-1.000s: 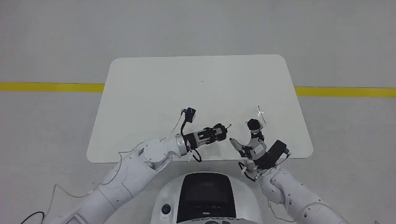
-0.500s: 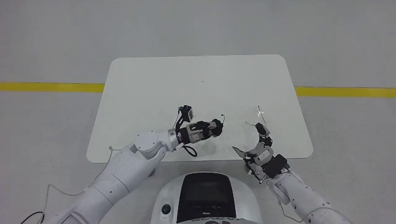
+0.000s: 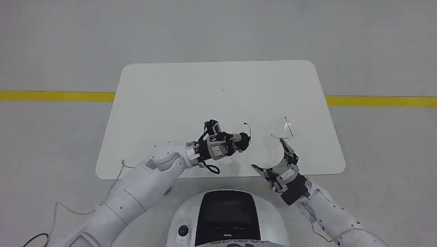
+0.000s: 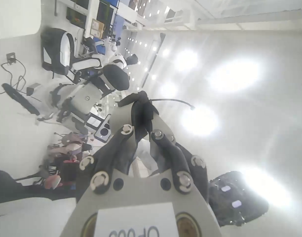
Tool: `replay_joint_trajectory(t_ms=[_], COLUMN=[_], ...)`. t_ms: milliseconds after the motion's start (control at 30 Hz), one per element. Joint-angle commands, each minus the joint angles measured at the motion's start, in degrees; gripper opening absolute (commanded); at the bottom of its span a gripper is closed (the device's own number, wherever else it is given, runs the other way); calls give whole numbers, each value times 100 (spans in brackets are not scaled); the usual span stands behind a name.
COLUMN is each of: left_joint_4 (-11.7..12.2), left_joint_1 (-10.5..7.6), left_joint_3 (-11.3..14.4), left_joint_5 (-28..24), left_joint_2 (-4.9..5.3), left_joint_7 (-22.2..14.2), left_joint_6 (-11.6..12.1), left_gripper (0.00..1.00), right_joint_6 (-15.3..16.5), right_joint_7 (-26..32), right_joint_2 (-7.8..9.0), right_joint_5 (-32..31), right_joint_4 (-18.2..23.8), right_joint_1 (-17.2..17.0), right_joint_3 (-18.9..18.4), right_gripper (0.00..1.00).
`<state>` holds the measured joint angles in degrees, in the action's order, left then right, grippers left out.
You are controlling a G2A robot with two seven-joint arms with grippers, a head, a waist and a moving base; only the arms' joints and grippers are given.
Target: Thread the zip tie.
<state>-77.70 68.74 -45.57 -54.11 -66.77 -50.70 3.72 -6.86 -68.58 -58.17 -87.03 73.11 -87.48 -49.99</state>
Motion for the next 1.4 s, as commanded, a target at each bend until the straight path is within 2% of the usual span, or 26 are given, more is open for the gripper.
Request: replay_joint_trajectory(t_ms=[0,133,233,500,600,633,867,1167,1367], left_joint_4=[-2,-90,-180,-158,-150,-150,-150,-150,-150], left_joint_1=[2,40,67,19,12,12,12,12,12], left_joint_3=[0,33,86,153,160,160,160,160,160], left_joint_5=[6,-26,-130,-207,-209,-209,-209,-209,-209], left_joint_2=[1,-7,-18,-59,-64,-64,-64,-64,-64], left_joint_7=[3,24,-167,-329,-353,-353,-353,-353,-353], left_joint_6=[-5,-74,-219,-271,-268,-268,-268,-268,-268], left_gripper=[0,0,0,0,0,0,0,0,0], right_joint_6=[8,-64,-180,-340,-378,-390,-433,-338,-309], right_joint_7=[3,177,127,-107,-165,-185,-209,-187,-204], right_joint_2=[1,-22,-71,-196,-233,-243,-305,-376,-418], right_joint_5=[9,-1,-32,-73,-90,-92,-180,-273,-292], right_joint_4=[3,106,160,92,42,27,-44,-91,-103], right_joint_1=[-2,-9,-15,25,32,33,36,54,60], right_joint_3=[-1,-7,24,87,85,80,45,11,-21], right_gripper=[100,100,100,100,56,45,24,6,7])
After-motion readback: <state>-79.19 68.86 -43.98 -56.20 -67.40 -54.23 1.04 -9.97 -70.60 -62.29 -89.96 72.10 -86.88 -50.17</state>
